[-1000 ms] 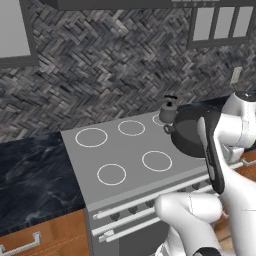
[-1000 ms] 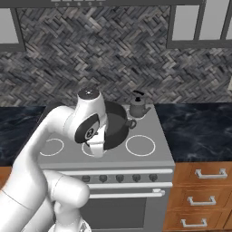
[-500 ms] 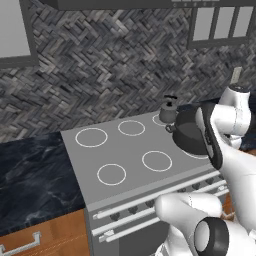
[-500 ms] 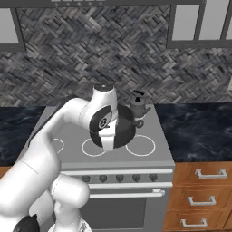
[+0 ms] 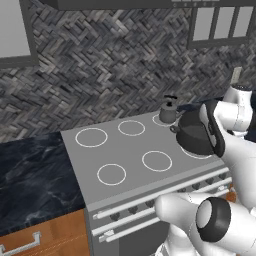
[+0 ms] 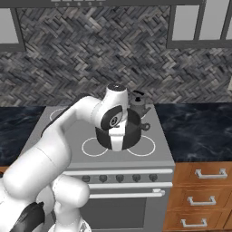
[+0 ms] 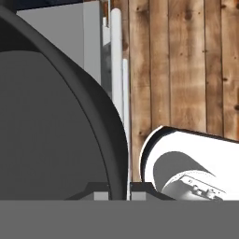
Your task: Pick the kettle from the cabinet and place it on a stove burner. Then pick the pot from the counter and place it on another stove burner. Finally, turn both burners on.
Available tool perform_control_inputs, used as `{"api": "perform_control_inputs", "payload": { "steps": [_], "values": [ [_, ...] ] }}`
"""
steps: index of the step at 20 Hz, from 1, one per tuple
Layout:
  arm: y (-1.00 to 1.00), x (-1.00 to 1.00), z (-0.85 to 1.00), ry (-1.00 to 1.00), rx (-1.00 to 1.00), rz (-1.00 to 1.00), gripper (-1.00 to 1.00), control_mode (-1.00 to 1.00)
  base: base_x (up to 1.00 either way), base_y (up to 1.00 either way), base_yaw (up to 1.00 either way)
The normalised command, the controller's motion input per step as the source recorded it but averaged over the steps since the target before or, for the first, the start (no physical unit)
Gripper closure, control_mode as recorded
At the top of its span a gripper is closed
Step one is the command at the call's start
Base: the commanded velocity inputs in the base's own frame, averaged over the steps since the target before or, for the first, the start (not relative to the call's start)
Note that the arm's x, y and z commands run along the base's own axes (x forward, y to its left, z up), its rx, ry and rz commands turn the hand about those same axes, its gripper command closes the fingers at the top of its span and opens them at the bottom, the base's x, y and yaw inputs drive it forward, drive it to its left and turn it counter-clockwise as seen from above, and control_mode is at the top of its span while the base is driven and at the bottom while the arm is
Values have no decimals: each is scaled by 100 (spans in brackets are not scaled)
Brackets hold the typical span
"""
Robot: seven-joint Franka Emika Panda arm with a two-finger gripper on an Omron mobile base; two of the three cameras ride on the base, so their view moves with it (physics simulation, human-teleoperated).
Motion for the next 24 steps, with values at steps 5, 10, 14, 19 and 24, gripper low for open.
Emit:
{"api": "perform_control_inputs", "payload": {
  "steps": [5, 10, 14, 19, 24],
  "values": [
    [-17, 6, -11, 0, 2, 0, 100, -100, 0, 0, 0],
    [-16, 10, -9, 0, 0, 0, 100, -100, 0, 0, 0],
    [-13, 1, -15, -1, 0, 0, 100, -100, 0, 0, 0],
    [-14, 3, -19, 0, 0, 0, 100, -100, 0, 0, 0],
    [-15, 10, -15, 0, 0, 0, 100, -100, 0, 0, 0]
  ]
}}
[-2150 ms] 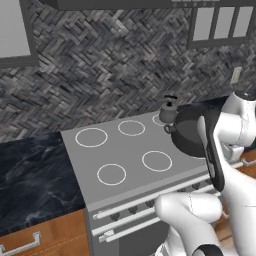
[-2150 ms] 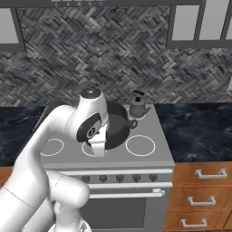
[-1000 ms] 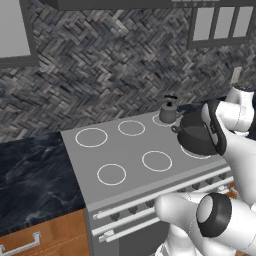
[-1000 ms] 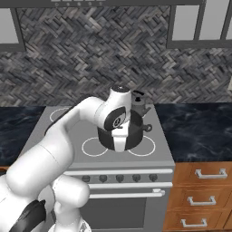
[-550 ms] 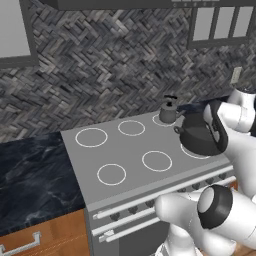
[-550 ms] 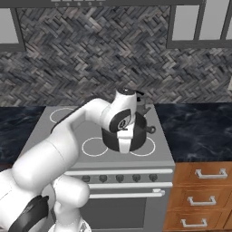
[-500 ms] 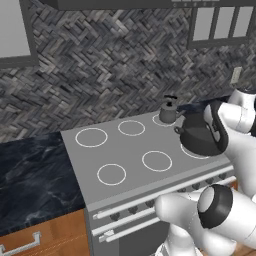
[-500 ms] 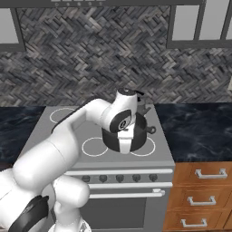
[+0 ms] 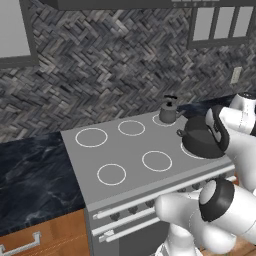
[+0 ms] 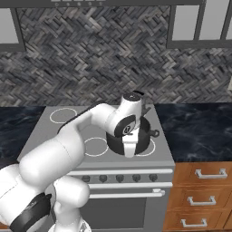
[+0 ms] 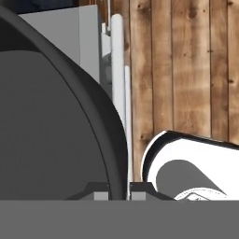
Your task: Pick the kettle from the cabinet and place it on a stove burner. Then pick the pot from the counter and place it on another stove burner. Finally, turn both burners on.
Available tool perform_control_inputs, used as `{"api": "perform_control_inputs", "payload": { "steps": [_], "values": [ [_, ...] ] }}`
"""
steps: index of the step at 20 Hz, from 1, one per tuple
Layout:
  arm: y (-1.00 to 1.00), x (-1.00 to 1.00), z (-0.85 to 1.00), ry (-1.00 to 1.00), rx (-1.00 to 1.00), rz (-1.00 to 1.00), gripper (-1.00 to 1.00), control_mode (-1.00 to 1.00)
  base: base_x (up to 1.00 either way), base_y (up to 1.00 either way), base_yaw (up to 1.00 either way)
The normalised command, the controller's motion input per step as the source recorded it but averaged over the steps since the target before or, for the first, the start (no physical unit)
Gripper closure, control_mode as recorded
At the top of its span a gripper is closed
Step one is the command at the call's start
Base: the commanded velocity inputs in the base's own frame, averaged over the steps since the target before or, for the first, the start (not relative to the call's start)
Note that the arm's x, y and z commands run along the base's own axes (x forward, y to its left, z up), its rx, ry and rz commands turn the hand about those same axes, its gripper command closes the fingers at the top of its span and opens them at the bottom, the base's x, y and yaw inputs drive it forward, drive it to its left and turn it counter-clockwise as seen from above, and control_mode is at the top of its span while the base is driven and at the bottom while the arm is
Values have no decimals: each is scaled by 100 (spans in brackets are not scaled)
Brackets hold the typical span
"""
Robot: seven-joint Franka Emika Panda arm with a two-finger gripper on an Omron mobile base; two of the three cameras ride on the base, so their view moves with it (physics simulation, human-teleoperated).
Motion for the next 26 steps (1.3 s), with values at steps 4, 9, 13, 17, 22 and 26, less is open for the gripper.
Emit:
{"api": "perform_control_inputs", "payload": {
  "steps": [4, 9, 13, 17, 22, 26],
  "values": [
    [-16, 14, -14, 0, 0, 0, 100, -100, 0, 0, 0],
    [-14, 16, -13, -1, 0, 0, 100, -100, 0, 0, 0],
    [-12, 15, -11, 0, 0, 0, 100, -100, 0, 0, 0],
    [-8, 11, -9, 0, 0, 0, 100, -100, 0, 0, 0],
    [-1, 18, -9, 0, 0, 0, 100, -100, 0, 0, 0],
    [0, 17, -9, 0, 0, 0, 100, -100, 0, 0, 0]
  ]
}}
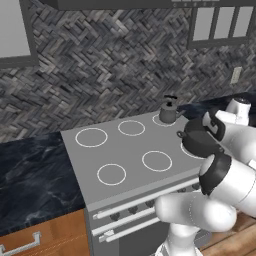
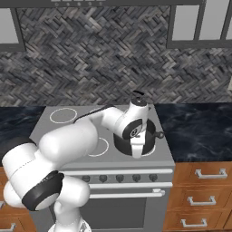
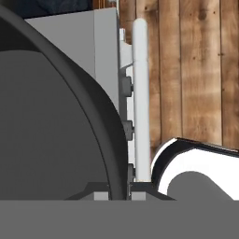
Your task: Pick the kettle from the cabinet and place it on a stove burner. Then pick the pot from the counter and place it on another stove burner. Finally, turn both burners on.
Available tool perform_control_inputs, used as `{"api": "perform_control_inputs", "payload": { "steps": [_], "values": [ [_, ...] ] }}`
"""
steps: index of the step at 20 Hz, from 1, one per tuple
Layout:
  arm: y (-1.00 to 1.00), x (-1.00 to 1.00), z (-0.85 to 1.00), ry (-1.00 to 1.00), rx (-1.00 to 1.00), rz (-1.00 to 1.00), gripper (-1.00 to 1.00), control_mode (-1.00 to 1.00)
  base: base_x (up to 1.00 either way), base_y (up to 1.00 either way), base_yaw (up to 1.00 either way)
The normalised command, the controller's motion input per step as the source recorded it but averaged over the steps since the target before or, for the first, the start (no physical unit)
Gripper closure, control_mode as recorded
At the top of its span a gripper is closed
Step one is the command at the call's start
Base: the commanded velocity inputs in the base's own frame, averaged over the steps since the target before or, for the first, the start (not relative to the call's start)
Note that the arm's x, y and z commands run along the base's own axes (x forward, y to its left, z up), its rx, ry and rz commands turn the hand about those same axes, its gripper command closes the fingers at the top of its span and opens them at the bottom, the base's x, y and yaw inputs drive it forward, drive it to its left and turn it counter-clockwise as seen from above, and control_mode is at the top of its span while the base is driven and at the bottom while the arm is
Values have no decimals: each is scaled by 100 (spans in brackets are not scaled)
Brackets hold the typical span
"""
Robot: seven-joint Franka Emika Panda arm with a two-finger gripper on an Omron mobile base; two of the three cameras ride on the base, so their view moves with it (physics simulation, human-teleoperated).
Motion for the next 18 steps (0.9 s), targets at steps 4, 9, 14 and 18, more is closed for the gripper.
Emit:
{"api": "perform_control_inputs", "payload": {
  "steps": [4, 9, 14, 18],
  "values": [
    [-1, 11, -9, 0, 0, 0, 100, -100, 0, 0, 0],
    [-6, 8, -10, 0, 0, 0, 100, -100, 0, 0, 0],
    [-9, 8, -11, 0, 0, 0, 100, -100, 0, 0, 0],
    [-8, 13, -10, 0, 0, 0, 100, -100, 0, 0, 0]
  ]
}}
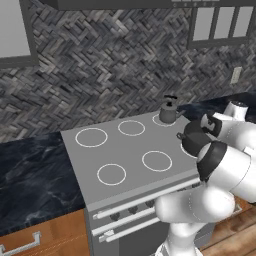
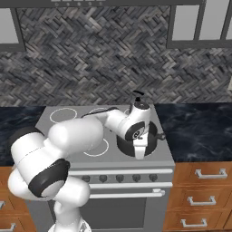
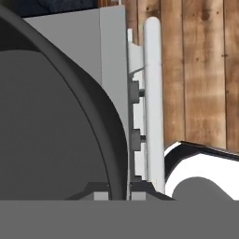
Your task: Pick the kettle from the cabinet and place it on a stove burner. Then pick the pot from the counter and place it on another stove burner. Finally, turn both burners on.
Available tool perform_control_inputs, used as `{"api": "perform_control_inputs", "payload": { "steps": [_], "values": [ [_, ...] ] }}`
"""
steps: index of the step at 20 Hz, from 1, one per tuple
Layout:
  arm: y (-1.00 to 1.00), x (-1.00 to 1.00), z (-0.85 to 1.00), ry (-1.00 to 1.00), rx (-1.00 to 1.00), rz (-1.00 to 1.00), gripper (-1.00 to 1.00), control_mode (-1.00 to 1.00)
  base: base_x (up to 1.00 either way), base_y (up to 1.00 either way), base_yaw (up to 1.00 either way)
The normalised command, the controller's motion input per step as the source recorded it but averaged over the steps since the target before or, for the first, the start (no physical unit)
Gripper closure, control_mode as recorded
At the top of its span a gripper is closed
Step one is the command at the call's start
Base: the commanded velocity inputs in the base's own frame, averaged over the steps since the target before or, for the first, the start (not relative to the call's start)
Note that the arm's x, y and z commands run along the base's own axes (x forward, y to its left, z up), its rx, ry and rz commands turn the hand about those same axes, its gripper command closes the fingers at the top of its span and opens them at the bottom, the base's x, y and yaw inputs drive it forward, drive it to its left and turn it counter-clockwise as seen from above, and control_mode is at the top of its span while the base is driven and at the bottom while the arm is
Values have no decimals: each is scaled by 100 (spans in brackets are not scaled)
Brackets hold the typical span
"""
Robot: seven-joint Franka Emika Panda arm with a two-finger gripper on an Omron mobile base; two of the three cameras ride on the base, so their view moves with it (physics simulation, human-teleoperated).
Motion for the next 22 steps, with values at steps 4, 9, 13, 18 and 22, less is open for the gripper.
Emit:
{"api": "perform_control_inputs", "payload": {
  "steps": [4, 9, 13, 18, 22],
  "values": [
    [-5, 19, -12, 0, 0, 0, 100, -100, 0, 0, 0],
    [-4, 24, -14, 0, 0, 0, 100, -100, 0, 0, 0],
    [-6, 20, -13, 0, 0, 0, 100, -100, 0, 0, 0],
    [-10, 18, -16, 0, 0, 0, 100, -100, 0, 0, 0],
    [-10, 17, -15, 0, 0, 0, 100, -100, 0, 0, 0]
  ]
}}
